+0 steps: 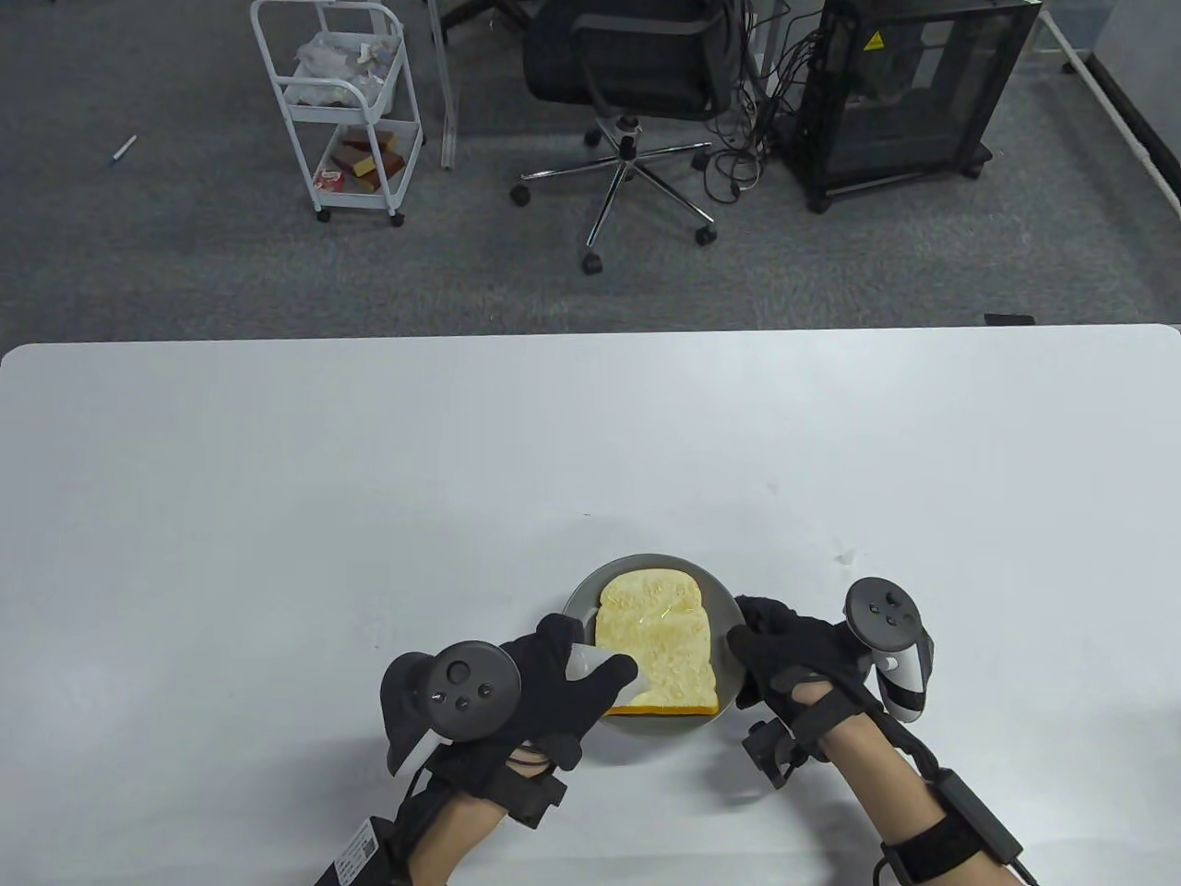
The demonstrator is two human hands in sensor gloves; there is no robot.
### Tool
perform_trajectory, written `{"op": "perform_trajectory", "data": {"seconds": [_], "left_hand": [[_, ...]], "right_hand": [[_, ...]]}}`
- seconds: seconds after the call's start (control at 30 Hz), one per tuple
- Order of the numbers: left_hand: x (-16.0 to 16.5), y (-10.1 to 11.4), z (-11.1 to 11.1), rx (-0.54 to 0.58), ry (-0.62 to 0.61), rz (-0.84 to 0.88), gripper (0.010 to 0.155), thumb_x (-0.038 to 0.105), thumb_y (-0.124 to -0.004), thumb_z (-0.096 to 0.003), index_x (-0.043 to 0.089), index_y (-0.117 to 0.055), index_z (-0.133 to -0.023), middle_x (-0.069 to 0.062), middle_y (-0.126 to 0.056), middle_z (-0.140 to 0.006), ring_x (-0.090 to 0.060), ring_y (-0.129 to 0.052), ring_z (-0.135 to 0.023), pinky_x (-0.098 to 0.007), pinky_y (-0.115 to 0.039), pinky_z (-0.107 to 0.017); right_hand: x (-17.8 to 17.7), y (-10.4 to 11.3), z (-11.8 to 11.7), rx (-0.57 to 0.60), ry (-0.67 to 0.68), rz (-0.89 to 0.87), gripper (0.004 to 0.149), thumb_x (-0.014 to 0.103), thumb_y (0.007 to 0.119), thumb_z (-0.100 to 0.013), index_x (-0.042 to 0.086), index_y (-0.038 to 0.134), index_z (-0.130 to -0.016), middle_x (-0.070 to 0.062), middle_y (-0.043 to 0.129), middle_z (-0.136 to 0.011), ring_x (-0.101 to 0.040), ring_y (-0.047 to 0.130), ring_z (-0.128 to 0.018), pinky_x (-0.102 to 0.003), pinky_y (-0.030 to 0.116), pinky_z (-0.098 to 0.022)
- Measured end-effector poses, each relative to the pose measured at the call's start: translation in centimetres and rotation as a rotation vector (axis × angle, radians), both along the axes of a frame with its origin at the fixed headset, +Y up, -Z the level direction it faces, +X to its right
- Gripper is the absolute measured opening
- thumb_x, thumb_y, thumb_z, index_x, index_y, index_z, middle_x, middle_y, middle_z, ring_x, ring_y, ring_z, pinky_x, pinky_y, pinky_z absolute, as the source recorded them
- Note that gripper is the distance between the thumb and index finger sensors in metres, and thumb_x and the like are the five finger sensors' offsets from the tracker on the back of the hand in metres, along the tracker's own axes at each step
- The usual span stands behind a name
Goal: Squeeze honey bottle to draw zigzag on toast
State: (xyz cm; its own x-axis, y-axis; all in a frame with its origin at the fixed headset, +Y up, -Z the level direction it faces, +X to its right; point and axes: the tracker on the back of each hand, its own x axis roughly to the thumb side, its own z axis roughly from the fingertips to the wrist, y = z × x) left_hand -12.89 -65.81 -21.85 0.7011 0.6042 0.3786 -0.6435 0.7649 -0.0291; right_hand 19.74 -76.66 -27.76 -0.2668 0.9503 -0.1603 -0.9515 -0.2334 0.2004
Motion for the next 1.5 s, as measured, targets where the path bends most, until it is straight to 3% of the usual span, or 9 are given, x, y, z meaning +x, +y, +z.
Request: {"op": "perform_trajectory", "data": {"seconds": [1.5], "left_hand": [[-5.1,1.6,-1.2,-0.117,0.027,0.020,0.073,0.075,-0.082,-0.0509,0.009,-0.080,-0.080,-0.008,-0.099,-0.032,-0.008,-0.091,0.002,-0.037,-0.087,-0.011]], "right_hand": [[0.5,0.2,-0.2,0.001,-0.016,-0.013,0.056,0.022,0.081,-0.048,-0.009,0.068,-0.092,-0.021,0.099,-0.066,-0.029,0.114,-0.036,-0.032,0.100,-0.021]]}}
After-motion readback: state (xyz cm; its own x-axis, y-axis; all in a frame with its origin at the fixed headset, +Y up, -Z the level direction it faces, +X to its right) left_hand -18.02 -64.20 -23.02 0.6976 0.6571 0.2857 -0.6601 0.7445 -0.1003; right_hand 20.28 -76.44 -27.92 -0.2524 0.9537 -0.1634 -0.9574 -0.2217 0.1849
